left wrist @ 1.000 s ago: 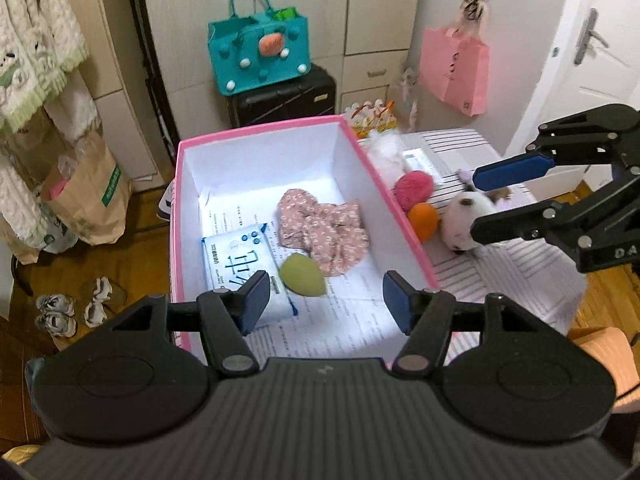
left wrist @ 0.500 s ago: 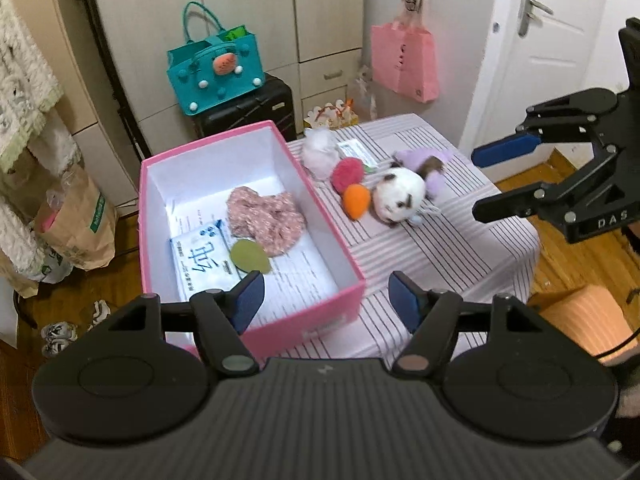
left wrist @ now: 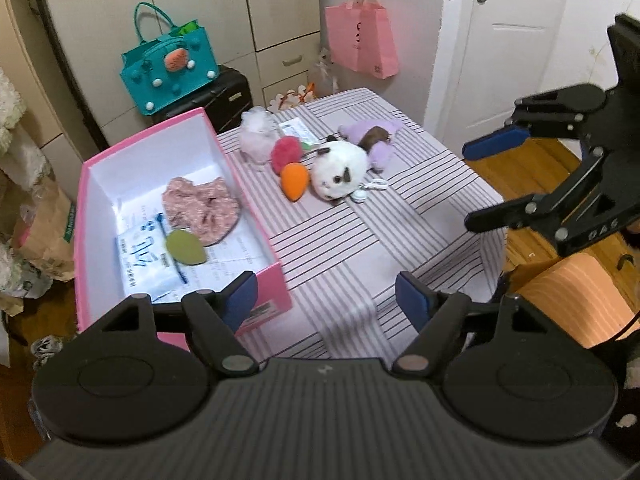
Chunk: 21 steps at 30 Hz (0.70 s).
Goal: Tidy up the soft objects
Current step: 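Lift both grippers out of the pink box back over the table, then move the left gripper to the white panda plush and close on it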
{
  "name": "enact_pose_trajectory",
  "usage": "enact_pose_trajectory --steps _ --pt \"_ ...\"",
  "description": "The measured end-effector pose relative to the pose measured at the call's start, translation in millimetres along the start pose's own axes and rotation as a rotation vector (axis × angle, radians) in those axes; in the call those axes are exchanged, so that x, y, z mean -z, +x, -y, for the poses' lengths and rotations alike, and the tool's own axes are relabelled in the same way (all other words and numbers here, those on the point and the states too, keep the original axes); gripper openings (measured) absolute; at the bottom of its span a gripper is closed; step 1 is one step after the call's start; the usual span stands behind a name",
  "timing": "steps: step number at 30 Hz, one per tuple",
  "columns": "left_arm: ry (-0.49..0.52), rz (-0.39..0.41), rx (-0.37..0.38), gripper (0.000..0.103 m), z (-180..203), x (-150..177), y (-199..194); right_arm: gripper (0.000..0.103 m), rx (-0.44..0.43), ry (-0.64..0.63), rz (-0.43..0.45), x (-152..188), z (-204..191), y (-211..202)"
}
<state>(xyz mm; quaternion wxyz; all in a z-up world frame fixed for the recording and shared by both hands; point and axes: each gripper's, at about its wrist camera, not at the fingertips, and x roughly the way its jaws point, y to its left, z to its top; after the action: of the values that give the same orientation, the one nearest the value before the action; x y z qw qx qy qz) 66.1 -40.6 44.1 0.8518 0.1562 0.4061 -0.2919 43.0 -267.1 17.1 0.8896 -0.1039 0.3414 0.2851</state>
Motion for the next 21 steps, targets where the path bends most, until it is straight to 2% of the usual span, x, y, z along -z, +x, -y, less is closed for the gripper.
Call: enact_pose_trajectory --steps 5,10,15,21 --pt "-0.015 0.024 0.034 0.075 12 -2 19 0.072 0.002 0.019 0.001 19 15 13" --pt "-0.038 0.084 0.068 0.076 18 -7 40 0.073 0.008 0.046 0.029 33 37 31" --pt "-0.059 0.171 0.050 0.077 24 -16 66 0.073 0.053 0.042 0.076 43 57 58" --pt "-0.071 0.223 0.030 0.077 34 -27 100 0.073 0.109 0.041 0.094 54 76 98"
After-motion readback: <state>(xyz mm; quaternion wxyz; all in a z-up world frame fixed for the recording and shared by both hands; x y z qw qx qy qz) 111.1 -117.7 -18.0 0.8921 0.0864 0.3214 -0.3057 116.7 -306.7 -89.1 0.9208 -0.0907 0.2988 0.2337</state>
